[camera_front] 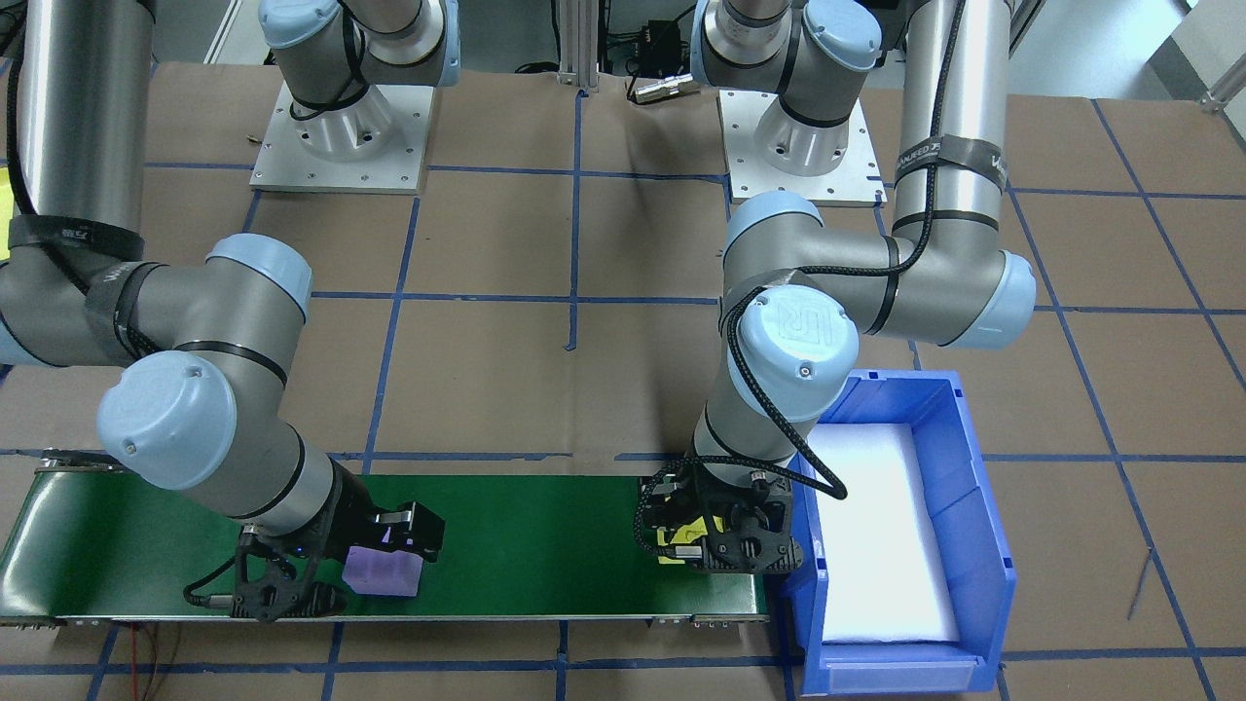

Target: Move block left to right into plate

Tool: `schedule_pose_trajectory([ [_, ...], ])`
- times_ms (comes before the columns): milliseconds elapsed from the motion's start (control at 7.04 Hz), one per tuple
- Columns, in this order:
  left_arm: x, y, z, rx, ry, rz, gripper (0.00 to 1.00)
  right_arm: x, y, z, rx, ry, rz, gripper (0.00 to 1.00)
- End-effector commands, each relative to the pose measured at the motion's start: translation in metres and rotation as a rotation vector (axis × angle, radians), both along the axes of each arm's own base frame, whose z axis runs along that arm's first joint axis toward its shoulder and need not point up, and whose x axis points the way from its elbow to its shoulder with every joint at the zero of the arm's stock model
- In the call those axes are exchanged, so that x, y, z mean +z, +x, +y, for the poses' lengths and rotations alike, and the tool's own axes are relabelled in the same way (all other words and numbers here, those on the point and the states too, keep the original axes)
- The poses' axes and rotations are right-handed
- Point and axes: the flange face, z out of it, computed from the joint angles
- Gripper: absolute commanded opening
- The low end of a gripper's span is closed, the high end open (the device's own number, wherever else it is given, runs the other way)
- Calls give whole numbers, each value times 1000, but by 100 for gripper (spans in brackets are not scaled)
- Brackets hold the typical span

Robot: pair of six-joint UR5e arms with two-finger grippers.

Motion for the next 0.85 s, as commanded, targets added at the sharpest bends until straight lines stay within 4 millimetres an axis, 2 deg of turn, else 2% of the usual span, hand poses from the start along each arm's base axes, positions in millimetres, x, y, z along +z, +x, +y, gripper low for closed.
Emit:
schedule_pose_trajectory([
  [0,-10,-1,-7,-1,-18,4,38,0,-30,-1,321,-65,253,62],
  [142,-14,-1,-5,-4,-12,1,39,16,-46,-3,347,-86,298,52],
  [284,-18,-1,-4,-4,-6,2,40,43,-81,2,413,-113,342,50],
  [426,-19,-1,-3,-6,-3,0,42,72,-147,11,483,-86,465,50],
  [568,-21,-1,-3,-6,0,0,43,115,-223,43,531,-40,553,51],
  [710,-20,0,-3,-11,-3,-5,44,135,-297,79,590,14,611,51],
])
